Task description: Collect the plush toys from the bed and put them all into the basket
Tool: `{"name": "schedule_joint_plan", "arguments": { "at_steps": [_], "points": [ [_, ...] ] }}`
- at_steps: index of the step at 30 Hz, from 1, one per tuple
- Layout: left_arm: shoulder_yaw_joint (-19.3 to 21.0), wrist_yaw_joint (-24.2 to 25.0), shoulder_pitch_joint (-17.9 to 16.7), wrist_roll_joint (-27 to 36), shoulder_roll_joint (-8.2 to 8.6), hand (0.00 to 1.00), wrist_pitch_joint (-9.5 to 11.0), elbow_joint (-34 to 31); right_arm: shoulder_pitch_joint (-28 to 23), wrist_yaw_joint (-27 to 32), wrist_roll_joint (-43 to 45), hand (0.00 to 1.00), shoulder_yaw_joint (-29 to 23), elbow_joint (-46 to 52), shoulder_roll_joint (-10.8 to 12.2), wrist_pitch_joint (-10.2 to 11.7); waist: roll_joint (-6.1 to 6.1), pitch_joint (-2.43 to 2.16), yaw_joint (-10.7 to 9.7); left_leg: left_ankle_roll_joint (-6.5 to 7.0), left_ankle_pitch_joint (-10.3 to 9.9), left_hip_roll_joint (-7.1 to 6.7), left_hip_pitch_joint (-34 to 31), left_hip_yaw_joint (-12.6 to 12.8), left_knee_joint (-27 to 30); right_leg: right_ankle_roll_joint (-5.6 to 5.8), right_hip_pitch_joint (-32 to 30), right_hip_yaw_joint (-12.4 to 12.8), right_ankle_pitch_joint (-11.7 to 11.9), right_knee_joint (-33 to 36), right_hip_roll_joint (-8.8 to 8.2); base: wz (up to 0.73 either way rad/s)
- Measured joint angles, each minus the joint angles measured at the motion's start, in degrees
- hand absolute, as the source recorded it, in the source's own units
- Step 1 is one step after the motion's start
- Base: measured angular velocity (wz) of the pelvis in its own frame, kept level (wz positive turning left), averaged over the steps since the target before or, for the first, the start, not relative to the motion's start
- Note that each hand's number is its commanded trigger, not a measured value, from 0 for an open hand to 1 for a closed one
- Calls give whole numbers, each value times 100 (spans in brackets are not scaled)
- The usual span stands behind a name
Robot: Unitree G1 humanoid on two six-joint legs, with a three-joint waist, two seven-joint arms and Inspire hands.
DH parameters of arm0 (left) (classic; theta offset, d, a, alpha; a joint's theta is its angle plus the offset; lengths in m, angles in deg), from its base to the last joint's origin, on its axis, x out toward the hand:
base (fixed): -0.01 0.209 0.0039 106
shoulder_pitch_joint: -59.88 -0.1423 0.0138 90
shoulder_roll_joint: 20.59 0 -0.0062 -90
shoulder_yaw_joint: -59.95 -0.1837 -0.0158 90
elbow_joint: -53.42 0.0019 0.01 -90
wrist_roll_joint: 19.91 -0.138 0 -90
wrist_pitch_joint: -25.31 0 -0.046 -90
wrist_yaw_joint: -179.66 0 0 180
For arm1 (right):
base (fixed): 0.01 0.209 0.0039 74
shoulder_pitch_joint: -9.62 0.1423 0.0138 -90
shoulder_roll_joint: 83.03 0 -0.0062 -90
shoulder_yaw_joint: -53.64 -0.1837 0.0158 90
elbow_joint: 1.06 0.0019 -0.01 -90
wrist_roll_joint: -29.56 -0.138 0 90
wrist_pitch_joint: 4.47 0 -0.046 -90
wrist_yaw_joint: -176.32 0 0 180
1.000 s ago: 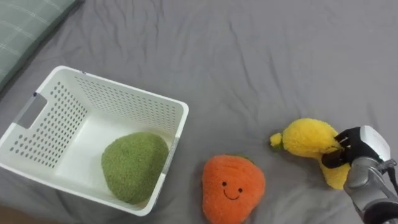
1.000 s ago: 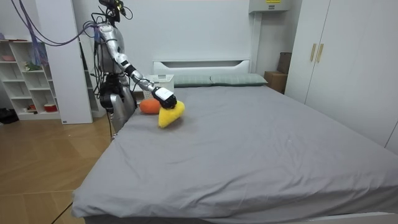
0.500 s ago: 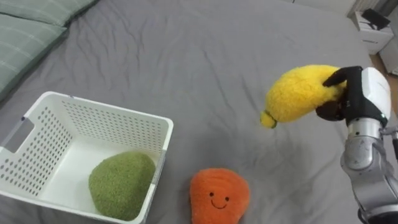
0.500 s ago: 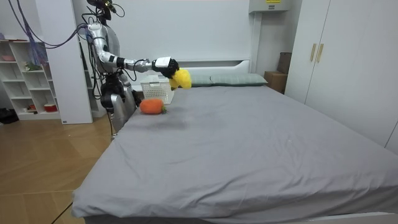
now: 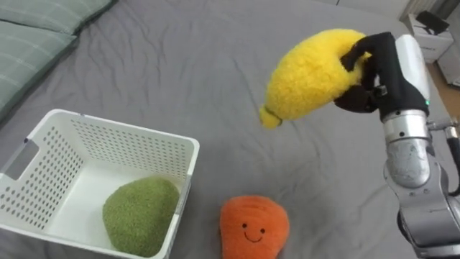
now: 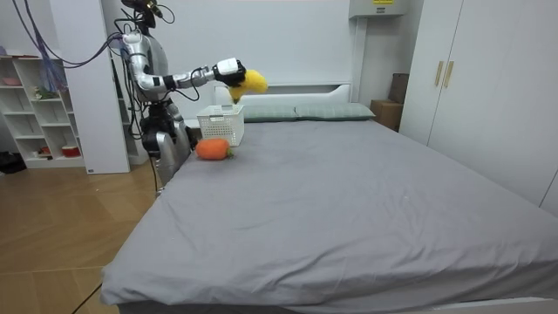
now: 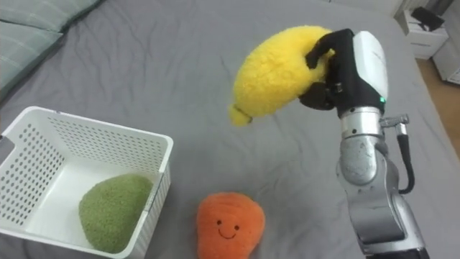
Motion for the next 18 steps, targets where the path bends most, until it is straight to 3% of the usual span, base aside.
{"name": "schedule_joint_plan", "arguments": {
  "at_steps": [8, 13, 18],
  "points": [
    [-83, 95, 82, -133, 25, 0, -2, -17, 459, -823, 177, 100, 845, 204, 188, -190, -44, -13, 369, 2, 0, -1, 11, -27, 32, 1, 14, -81, 0, 5, -7, 2],
    [-156, 105, 125, -217, 30, 0, -2, -8, 542, -1344, 234, 100, 1229, 205, 610, -316, -105, -14, 634, 3, -2, -1, -4, -50, 32, 4, 4, -79, -2, 10, -10, 0],
    [-165, 107, 221, -372, 37, 0, -4, 9, 648, -1747, 561, 100, 1627, 226, 789, -426, -213, -28, 820, 4, -2, -4, -20, -92, 28, 5, 5, -108, -3, 7, -11, 3]
  ]
}}
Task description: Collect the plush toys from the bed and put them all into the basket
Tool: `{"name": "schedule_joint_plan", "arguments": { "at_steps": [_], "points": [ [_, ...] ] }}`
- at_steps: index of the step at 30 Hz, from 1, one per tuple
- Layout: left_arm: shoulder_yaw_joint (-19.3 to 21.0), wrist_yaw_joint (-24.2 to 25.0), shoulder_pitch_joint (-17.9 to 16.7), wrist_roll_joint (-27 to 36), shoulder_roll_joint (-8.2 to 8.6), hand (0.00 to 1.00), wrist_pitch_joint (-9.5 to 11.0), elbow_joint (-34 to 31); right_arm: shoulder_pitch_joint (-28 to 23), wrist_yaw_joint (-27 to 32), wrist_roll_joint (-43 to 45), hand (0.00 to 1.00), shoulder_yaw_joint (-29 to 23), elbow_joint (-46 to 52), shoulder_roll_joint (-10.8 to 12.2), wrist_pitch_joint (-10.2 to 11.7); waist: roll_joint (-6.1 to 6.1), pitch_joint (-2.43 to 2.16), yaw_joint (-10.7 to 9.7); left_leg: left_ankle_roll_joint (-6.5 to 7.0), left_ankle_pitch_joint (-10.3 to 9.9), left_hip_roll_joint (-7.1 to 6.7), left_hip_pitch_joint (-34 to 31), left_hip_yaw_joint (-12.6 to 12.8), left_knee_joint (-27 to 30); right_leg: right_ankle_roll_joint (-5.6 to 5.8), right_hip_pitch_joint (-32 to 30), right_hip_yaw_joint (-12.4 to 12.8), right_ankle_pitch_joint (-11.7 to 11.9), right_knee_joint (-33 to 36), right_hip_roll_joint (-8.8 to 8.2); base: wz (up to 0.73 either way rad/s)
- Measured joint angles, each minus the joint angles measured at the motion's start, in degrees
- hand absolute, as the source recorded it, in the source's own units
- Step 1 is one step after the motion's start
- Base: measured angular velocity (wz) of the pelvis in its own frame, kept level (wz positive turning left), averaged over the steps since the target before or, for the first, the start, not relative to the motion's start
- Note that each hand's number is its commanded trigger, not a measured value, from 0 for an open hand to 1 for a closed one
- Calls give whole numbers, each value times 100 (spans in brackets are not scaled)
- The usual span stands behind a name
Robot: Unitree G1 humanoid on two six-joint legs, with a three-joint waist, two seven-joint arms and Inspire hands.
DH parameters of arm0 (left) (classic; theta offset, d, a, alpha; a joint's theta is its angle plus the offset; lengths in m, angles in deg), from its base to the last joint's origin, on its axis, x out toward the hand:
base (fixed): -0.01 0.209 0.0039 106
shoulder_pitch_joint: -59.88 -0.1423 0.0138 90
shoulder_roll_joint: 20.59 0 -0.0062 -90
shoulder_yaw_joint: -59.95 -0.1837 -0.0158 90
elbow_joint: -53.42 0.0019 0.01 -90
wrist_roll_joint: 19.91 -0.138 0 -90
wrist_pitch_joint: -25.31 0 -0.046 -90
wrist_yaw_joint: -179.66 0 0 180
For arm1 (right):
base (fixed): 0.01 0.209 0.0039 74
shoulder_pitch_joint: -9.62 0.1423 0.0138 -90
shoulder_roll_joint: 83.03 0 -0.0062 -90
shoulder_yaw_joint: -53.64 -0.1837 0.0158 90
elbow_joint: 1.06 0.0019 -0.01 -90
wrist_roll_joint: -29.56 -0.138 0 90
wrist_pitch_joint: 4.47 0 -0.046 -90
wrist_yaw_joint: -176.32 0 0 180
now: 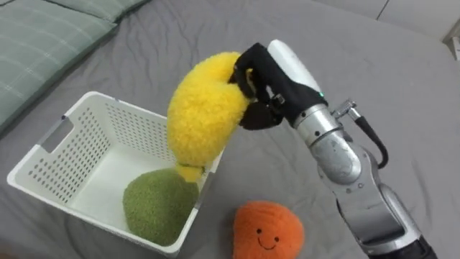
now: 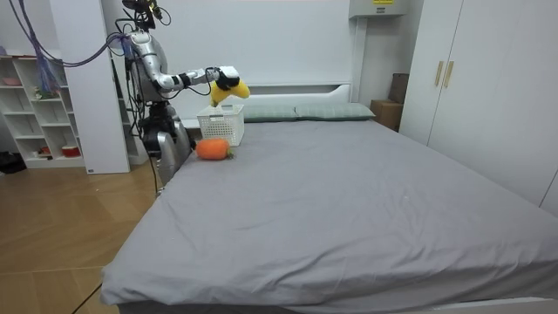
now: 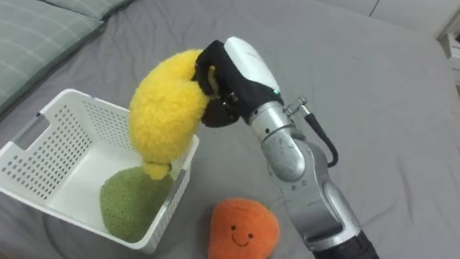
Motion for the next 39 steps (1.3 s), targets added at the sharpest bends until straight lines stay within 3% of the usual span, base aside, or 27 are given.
{"name": "schedule_joint_plan", "arguments": {
  "at_steps": [11, 12, 13, 14, 15, 16, 23, 27, 39],
  "points": [
    [-111, 6, 151, -202, 84, 0, -48, -8, 65, -293, 123, 100, 791, -278, 456, -266, -43, 43, 471, 0, 0, -24, -48, -171, 9, 1, 6, -88, 0, -9, -7, 6],
    [-110, 5, 158, -207, 86, 0, -48, -6, 65, -292, 123, 94, 878, -412, 513, -276, -52, 46, 519, 1, 0, -30, -70, -187, 8, 1, 6, -137, 0, -18, -11, 9],
    [-110, 5, 166, -206, 87, 0, -48, -5, 65, -292, 121, 82, 948, -542, 548, -284, -63, 52, 552, 1, 0, -40, -91, -212, 11, 1, 6, -153, 0, -36, -15, 13],
    [-98, 3, 168, -209, 97, 0, -48, -3, 65, -292, 118, 58, 979, -640, 570, -302, -80, 54, 577, 3, 1, -56, -111, -253, 12, 1, 13, -162, 0, -67, -20, 10],
    [-94, -1, 168, -209, 104, 0, -47, 1, 66, -290, 118, 46, 978, -687, 579, -306, -86, 53, 585, 3, 2, -62, -120, -258, 13, 2, 15, -165, 0, -83, -21, 9],
    [-94, -7, 163, -209, 116, 0, -48, 6, 79, -284, 125, 2, 978, -778, 589, -311, -93, 55, 600, 4, 2, -69, -142, -279, 20, 3, 14, -192, -1, -90, -25, 12],
    [-80, -4, 172, -453, 131, 0, -81, -181, 79, -240, 314, 0, 971, -998, 521, -344, -138, 66, 572, 4, 1, -91, -259, -408, 88, 9, -2, -394, -3, -109, -40, 10],
    [-80, -4, 179, -481, 147, 0, -146, -280, 78, -240, 340, 0, 973, -1004, 519, -450, -142, 63, 579, 3, 1, -92, -278, -416, 101, 9, -2, -431, -4, -115, -41, 2],
    [-78, -4, 179, -428, 179, 0, -216, -424, 76, -230, 240, 0, 994, -1207, 481, -444, -151, 56, 587, 3, 2, -90, -275, -407, 108, 12, 2, -428, -6, -107, -46, 0]
  ]
}}
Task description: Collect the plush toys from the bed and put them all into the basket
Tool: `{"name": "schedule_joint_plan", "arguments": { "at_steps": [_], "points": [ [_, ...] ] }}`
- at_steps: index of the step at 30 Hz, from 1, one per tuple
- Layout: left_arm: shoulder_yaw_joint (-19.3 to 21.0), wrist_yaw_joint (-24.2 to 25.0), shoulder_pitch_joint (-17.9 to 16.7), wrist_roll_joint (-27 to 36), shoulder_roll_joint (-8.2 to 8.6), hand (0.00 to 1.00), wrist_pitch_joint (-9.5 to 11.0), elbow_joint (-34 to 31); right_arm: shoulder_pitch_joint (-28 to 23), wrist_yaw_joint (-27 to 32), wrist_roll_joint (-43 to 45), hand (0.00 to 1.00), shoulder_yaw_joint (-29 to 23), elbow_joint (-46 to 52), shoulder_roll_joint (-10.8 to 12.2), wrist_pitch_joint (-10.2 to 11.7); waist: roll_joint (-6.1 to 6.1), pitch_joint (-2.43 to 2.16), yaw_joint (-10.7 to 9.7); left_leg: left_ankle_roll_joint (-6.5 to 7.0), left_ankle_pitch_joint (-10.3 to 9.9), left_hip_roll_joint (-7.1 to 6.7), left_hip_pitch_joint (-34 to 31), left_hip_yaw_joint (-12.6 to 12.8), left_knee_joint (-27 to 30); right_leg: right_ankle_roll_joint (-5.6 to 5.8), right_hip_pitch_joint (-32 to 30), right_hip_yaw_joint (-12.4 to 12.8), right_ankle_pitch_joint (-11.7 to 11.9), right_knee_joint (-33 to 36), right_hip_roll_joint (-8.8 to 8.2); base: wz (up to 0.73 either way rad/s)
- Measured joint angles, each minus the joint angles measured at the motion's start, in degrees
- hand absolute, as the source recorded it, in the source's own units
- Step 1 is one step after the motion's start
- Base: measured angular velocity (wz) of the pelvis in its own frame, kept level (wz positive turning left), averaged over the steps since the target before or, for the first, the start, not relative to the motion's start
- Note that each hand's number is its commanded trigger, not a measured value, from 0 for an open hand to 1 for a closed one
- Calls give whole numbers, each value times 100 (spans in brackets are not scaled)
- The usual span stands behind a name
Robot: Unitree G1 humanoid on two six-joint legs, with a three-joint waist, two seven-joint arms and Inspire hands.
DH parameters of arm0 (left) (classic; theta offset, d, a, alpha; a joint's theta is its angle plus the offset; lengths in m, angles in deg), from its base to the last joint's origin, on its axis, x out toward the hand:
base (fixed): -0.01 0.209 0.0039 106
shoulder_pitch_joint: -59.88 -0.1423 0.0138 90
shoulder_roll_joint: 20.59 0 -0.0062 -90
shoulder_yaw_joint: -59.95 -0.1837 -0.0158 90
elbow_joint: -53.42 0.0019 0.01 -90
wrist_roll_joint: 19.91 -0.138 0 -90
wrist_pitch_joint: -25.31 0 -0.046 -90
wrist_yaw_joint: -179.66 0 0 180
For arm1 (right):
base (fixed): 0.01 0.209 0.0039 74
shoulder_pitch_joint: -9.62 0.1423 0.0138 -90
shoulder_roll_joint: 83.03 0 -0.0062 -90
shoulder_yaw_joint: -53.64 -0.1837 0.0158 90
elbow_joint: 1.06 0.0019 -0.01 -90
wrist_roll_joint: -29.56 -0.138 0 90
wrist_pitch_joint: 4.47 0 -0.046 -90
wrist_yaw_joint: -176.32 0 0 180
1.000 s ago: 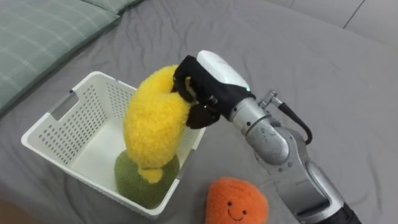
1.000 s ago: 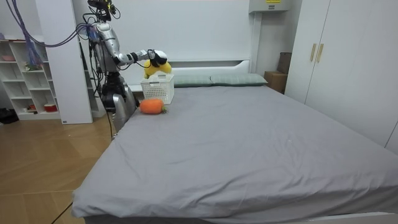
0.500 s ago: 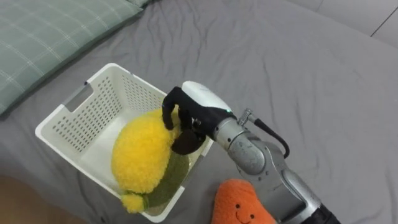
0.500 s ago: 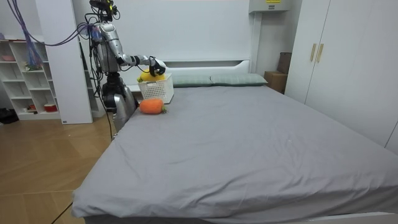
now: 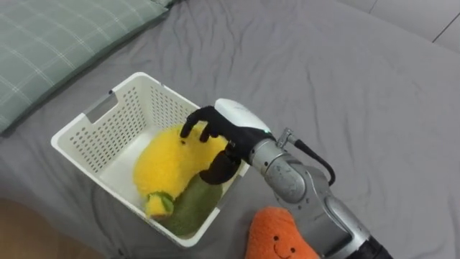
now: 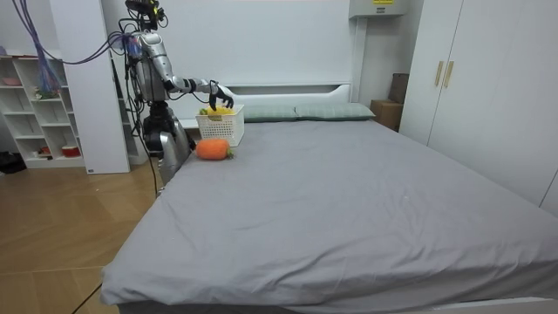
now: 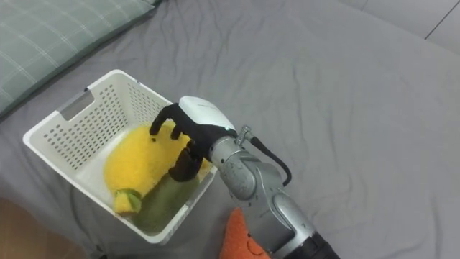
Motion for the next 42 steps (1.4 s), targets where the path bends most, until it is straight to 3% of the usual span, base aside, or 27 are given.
{"name": "schedule_joint_plan", "arguments": {
  "at_steps": [5, 10, 17, 21, 26, 29, 34, 37, 42],
  "points": [
    [25, 13, 17, -34, 15, 0, -41, 0, 0, 1, -2, 0, -6, -239, -35, 5, -10, -6, -18, 0, 0, 0, 4, 7, 0, 0, -3, 54, 0, 0, 1, 0],
    [231, 85, -6, -32, 16, 0, -39, 94, -14, 58, -325, 0, -135, -242, -249, 8, -11, -6, -85, 0, 0, 0, 12, 7, 6, 0, 6, 71, 0, 1, 3, 0],
    [363, 84, -110, -12, -10, 0, -16, 181, -66, 711, -1262, 0, -887, -180, -212, 247, -11, -6, -350, 0, 0, 2, 68, 44, 5, 0, 33, 124, 0, 13, -1, -3],
    [595, 84, -188, 13, 2, 0, -15, 181, -167, 1234, -1886, 0, -1674, -138, -222, 505, 66, 15, -567, 15, -11, 7, 178, 136, 36, 5, 125, 142, 3, 10, -6, -4],
    [823, 73, -278, -24, 18, 0, -15, 178, -432, 1694, -1931, 0, -2310, -106, -287, 691, 224, -38, -905, 39, -28, 19, 245, 321, 12, 20, 120, 331, 12, 18, -8, -18],
    [871, 82, -358, -52, 16, 0, -15, 182, -625, 1794, -1937, 0, -2388, -232, -351, 708, 312, -89, -1016, 47, -32, 29, 337, 429, -28, 24, 142, 447, 12, 26, -3, -21],
    [937, 80, -482, -47, 4, 0, -21, 174, -975, 1877, -2016, 0, -2574, -719, -666, 753, 324, -86, -1260, 53, -40, 42, 370, 490, -28, 24, 141, 473, 12, 50, -3, -7],
    [876, 57, -528, -9, 6, 0, -27, 152, -1035, 1839, -2011, 0, -2581, -756, -686, 752, 318, -91, -1405, 54, -70, 48, 307, 495, 8, 24, 112, 478, 12, 57, 4, 0],
    [788, 37, -531, -8, -7, 0, -59, 116, -1160, 1545, -1966, 0, -2573, -1114, -676, 665, 313, -96, -1426, 55, -71, 52, 310, 512, 9, 24, 87, 541, 12, 86, 7, -1]
  ]
}}
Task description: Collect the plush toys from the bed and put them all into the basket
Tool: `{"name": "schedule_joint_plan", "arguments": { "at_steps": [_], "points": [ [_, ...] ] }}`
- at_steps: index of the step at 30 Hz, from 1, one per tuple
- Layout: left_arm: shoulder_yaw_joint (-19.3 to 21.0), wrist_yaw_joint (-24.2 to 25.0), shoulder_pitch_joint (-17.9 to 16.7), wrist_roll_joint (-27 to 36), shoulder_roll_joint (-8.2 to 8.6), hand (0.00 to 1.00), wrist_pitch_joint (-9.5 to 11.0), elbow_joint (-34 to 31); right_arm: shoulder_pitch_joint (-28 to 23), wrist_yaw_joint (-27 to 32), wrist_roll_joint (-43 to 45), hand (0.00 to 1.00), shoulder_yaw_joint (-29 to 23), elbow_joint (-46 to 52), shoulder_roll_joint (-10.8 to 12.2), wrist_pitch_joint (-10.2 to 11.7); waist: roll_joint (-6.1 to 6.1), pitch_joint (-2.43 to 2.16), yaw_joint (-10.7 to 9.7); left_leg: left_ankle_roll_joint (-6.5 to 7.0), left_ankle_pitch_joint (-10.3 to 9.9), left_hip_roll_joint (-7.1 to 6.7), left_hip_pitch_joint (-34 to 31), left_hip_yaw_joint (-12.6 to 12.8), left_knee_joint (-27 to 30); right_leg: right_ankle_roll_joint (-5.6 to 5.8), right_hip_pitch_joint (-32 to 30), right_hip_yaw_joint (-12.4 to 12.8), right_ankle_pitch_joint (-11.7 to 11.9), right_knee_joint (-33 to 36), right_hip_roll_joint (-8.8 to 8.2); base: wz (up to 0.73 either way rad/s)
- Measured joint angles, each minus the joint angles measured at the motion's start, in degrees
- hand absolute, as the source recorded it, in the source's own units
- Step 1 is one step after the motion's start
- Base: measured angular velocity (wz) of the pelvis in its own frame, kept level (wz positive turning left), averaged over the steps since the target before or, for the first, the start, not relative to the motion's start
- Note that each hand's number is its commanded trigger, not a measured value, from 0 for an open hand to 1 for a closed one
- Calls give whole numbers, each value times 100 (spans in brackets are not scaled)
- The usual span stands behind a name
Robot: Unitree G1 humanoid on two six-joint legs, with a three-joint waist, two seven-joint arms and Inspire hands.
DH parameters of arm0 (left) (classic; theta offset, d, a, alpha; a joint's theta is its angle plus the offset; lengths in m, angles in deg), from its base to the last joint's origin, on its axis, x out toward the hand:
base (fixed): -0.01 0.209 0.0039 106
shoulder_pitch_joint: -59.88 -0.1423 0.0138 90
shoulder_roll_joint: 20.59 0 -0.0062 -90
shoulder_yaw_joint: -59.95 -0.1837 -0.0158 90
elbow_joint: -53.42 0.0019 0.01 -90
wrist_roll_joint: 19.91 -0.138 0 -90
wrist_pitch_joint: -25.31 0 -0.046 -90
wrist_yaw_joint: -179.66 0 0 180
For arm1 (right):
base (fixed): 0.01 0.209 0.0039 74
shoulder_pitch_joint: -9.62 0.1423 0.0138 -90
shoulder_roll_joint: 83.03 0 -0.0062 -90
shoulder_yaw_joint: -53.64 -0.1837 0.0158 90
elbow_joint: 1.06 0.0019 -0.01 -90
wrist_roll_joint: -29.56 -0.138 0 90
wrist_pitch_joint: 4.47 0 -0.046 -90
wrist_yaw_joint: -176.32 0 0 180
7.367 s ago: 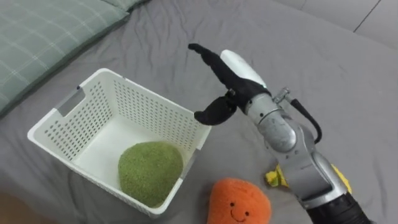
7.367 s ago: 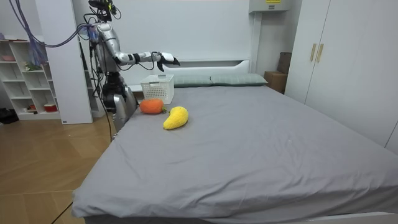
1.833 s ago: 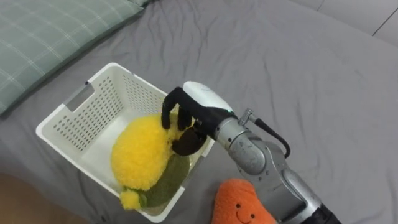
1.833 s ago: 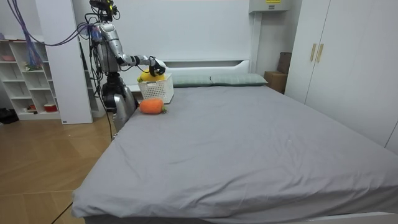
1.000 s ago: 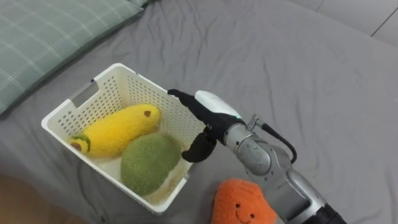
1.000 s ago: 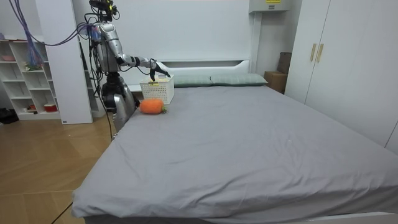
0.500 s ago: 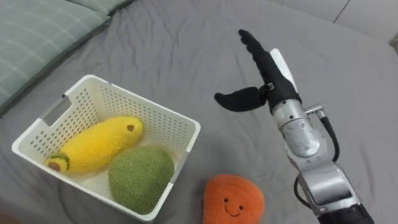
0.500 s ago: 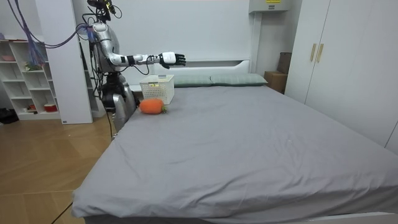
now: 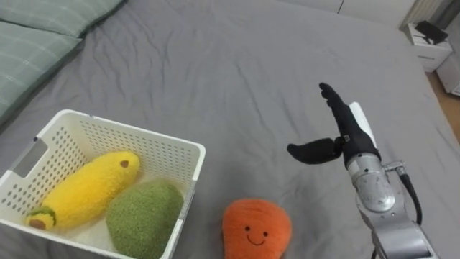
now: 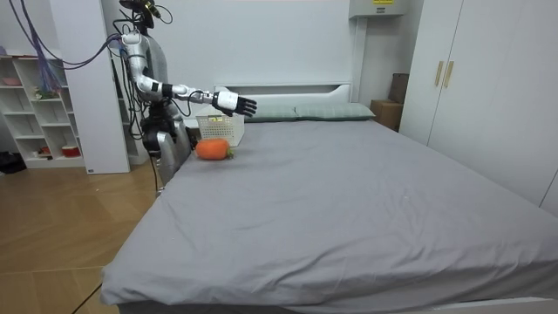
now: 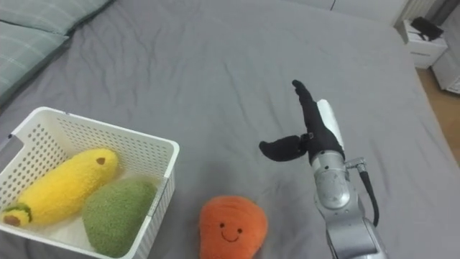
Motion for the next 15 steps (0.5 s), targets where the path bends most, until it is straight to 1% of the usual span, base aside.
{"name": "schedule_joint_plan", "arguments": {
  "at_steps": [2, 5, 8, 10, 14, 15],
  "points": [
    [-4, -48, 0, 1, 11, 0, -2, -5, -1, -142, 17, 0, 1, -103, 9, -67, -2, 1, -4, 0, 0, 1, -1, -5, -3, 0, -5, 1, 0, 1, 2, 0],
    [-103, -69, 0, 8, 4, 0, 0, -2, 1, -335, 50, 0, 2, -360, 12, -74, -13, -1, -1, -1, 0, 2, 1, -12, -4, 0, 1, -23, 0, 1, 4, 1],
    [-130, -70, 0, 10, 10, 0, 7, 6, 0, -504, 97, 0, 58, -860, 59, -93, -17, -3, 12, 0, 1, -3, 14, -54, -1, 0, 35, -82, 0, 1, -2, 6],
    [-166, -70, 0, 10, 9, 0, 9, 6, -7, -602, 176, 0, 74, -1001, 98, -99, -13, 0, 11, 0, 1, -5, 6, -58, 3, 0, 35, -89, 0, -1, -3, 0],
    [-267, -102, -3, 25, -4, 0, 10, 5, -7, -678, 196, 0, 294, -1128, 106, -117, -7, 5, 67, -1, 1, -5, 6, -66, 3, 1, 31, -88, 0, -2, -4, 0],
    [-350, -114, 0, 21, -23, 0, 12, 2, -9, -685, 295, 0, 412, -1148, 115, -116, -7, 10, 100, -1, 1, -7, -2, -76, 4, 1, 26, -90, 0, -3, -3, 0]
  ]
}}
